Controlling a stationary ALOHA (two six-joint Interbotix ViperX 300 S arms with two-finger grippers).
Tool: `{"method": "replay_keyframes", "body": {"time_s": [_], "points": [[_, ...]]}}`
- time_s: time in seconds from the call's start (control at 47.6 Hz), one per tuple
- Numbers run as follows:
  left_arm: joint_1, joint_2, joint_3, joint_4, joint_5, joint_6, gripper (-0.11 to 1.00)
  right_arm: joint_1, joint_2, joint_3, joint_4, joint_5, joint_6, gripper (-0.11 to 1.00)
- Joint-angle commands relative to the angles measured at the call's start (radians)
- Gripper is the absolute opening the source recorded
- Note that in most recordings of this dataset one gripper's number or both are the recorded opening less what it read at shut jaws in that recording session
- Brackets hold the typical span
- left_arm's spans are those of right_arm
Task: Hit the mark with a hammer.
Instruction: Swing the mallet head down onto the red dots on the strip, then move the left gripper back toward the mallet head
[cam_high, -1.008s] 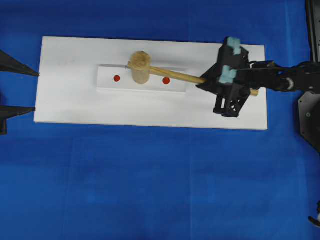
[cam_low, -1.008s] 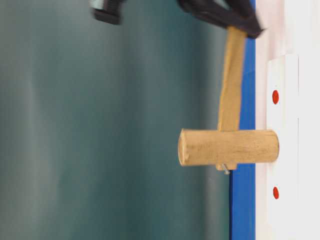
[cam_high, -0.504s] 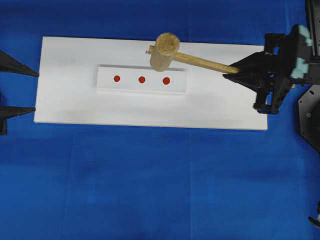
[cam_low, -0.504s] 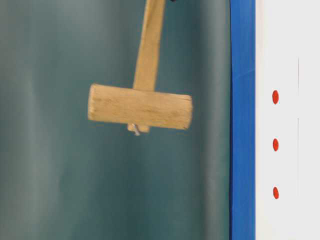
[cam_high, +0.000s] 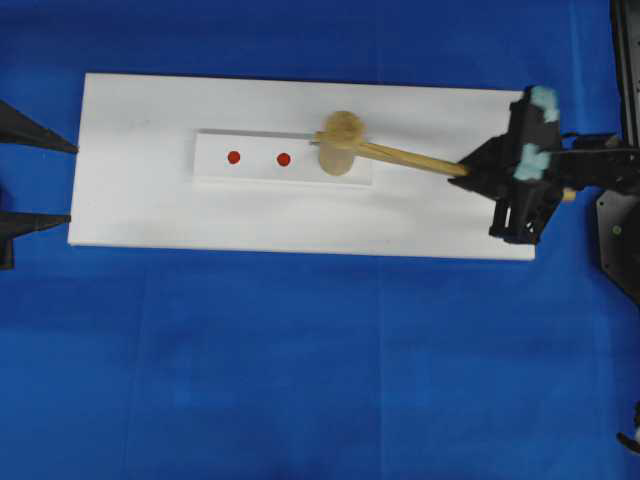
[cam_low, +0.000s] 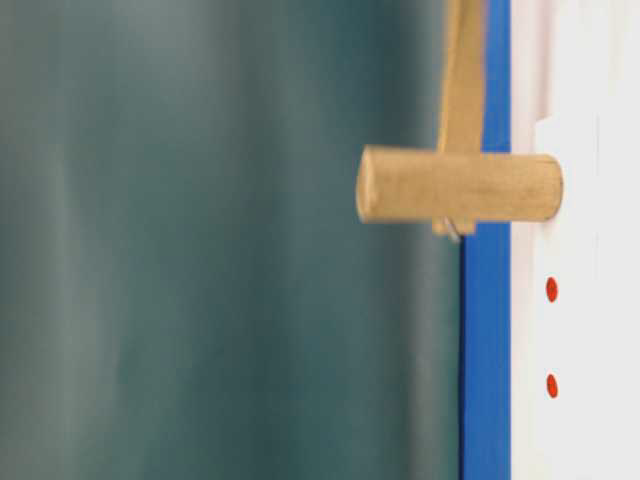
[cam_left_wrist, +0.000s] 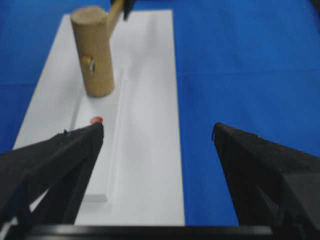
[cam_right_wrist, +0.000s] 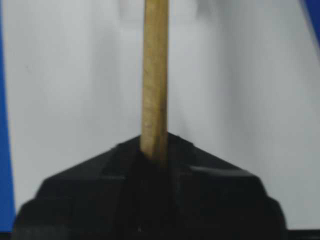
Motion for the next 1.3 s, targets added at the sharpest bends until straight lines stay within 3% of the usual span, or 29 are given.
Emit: {"method": "replay_keyframes", "body": {"time_s": [0.0, 0.168, 0.504, 0.672, 0.966, 1.281], "points": [[0.002, 0.006, -0.011, 0.000, -0.005, 0.000, 0.88, 0.002, 0.046, -0.020, 0.012, 0.006, -0.002, 0.02], [0.002, 0.005, -0.012, 0.000, -0.005, -0.002, 0.88, 0.002, 0.003, -0.041, 0.006, -0.009, -0.017, 0.02], [0.002, 0.006, -0.012, 0.000, -0.005, -0.002, 0.88, 0.002, -0.255, -0.098, -0.032, -0.005, -0.020, 0.02], [0.002, 0.006, -0.012, 0.000, -0.005, 0.000, 0.88, 0.002, -0.304, -0.103, -0.051, 0.012, -0.021, 0.02], [0.021, 0.009, -0.011, 0.000, -0.006, 0.000, 0.88, 0.008, -0.213, -0.170, -0.051, 0.028, -0.020, 0.02], [0.032, 0.011, -0.011, 0.000, -0.005, 0.000, 0.88, 0.044, 0.005, -0.357, -0.051, 0.028, -0.021, 0.02]]}}
